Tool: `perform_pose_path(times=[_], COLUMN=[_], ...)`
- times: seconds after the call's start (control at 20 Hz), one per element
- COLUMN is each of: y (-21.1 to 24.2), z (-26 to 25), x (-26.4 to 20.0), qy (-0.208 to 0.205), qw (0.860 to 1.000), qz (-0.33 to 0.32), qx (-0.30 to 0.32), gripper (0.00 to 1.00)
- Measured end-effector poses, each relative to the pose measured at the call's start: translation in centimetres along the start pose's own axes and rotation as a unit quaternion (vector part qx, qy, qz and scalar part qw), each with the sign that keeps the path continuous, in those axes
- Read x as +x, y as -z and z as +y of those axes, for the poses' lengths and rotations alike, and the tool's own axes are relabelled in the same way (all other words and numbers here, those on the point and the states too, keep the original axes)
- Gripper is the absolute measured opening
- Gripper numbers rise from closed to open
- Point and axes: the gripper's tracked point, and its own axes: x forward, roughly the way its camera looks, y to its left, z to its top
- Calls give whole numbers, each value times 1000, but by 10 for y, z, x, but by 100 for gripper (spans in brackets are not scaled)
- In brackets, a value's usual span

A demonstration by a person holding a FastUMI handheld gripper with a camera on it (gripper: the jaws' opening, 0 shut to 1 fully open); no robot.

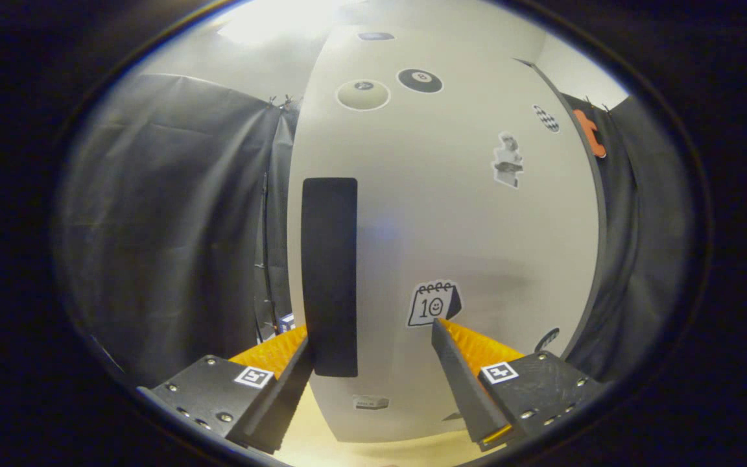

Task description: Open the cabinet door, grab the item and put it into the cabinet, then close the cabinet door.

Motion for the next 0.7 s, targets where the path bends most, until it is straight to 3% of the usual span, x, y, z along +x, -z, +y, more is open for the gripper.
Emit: perform_pose_path(times=[0.45, 0.7], y=[-3, -3], z=[2, 2], x=[3, 5], qy=[105, 133], qw=[994, 991], qz=[-24, -33], qx=[-9, -6], gripper=[100, 100])
